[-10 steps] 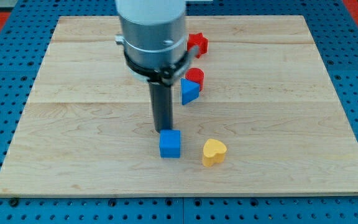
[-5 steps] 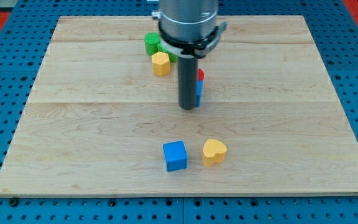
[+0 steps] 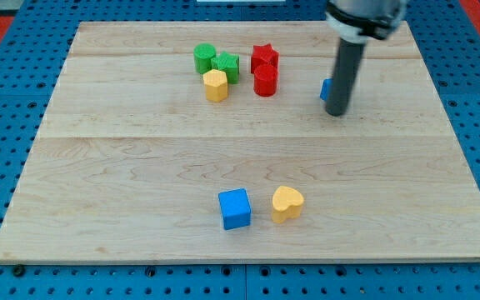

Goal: Move the blue triangle to the bottom right of the red circle

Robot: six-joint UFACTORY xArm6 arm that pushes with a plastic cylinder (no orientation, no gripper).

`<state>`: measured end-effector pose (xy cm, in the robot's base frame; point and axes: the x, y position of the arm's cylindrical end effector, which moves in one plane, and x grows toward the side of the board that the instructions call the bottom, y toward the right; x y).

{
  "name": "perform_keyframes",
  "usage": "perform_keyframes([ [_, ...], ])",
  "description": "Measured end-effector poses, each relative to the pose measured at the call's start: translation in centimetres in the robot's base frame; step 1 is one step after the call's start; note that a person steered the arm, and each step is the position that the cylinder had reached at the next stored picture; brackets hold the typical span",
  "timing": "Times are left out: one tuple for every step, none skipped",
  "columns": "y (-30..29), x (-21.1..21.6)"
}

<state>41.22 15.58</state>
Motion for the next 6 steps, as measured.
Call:
perform_keyframes([
  [6.3, -3.1],
  [2.2, -6.4],
  [-4.6, -5.9],
  [-7.3, -6.2],
  [-6.1, -14.4],
  [-8.9, -16.7],
])
